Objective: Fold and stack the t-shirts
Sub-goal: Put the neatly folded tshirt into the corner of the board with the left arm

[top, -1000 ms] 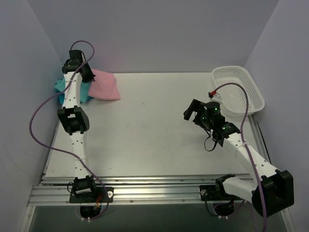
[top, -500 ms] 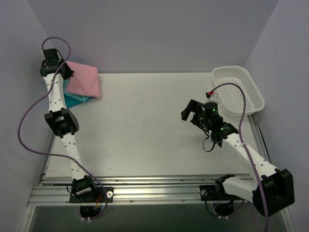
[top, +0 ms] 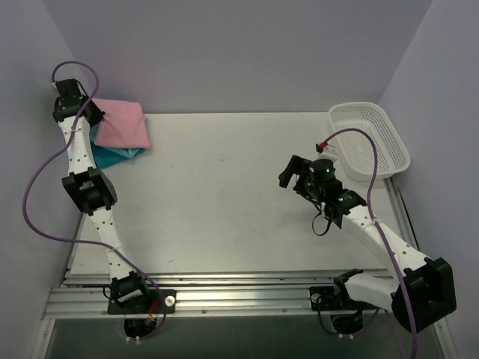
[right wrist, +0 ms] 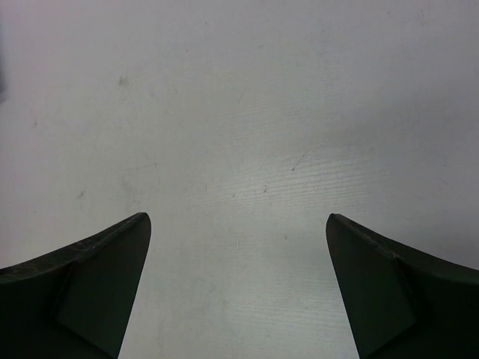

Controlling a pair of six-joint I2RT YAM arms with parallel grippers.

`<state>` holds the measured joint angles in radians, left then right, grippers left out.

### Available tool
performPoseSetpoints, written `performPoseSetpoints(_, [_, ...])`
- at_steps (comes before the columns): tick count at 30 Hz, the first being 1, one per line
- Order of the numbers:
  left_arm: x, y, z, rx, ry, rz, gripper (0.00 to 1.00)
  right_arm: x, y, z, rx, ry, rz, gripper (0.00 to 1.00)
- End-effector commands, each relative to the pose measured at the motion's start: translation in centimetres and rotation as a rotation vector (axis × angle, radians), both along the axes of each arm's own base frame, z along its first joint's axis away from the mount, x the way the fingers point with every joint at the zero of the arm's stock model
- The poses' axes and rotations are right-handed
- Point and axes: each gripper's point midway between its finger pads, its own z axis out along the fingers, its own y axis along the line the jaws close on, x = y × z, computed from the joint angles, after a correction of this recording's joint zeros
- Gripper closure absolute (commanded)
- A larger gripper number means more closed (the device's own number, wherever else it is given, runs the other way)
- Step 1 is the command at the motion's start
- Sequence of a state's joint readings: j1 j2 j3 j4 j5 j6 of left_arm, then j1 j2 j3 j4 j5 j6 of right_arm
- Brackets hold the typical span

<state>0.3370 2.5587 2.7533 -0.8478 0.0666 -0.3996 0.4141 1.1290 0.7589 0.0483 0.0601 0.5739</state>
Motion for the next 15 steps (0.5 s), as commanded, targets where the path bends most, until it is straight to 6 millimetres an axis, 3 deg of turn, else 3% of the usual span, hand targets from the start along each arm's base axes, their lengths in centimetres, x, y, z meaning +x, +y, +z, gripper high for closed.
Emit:
performPoseSetpoints(1, [-0.2,2.7,-1.6,0.001,0.008,0.081,0.97,0.4,-0.1,0.1,-0.019,-0.016,-0.012,0.0])
performPoseSetpoints(2, [-0.4,3.1,-2.5,-0.002,0.025,0.099,0.97,0.3,-0.1,-0.1,-0.023,-0.013,-0.011,0.0])
performPoseSetpoints(4, [-0.9,4.3,-4.3,-0.01,0.056,0.145,0.86,0.3,-0.1,-0.1,-0.025,-0.01,-0.012,0.0])
performPoseSetpoints(6, [-1.4,5.7,-4.8,-0.027,0.053,0.189,0.8,0.4,-0.1,-0.2,-0.027,-0.01,-0.013,0.0])
performPoseSetpoints(8, [-1.9,6.4,-5.9,-0.052,0.065,0.202,0.6,0.4,-0.1,-0.2,-0.029,-0.008,-0.014,0.0])
performPoseSetpoints(9, [-2.0,6.9,-6.3,-0.06,0.067,0.21,0.55,0.5,-0.1,-0.3,-0.031,-0.006,-0.013,0.0])
performPoseSetpoints(10, [-2.1,7.1,-6.6,-0.06,0.072,0.212,0.42,0.5,-0.1,-0.3,-0.03,-0.006,-0.014,0.0])
performPoseSetpoints(15, [-3.5,8.8,-9.7,-0.103,0.145,0.274,0.16,0.5,-0.1,-0.5,-0.036,0.0,-0.016,0.0])
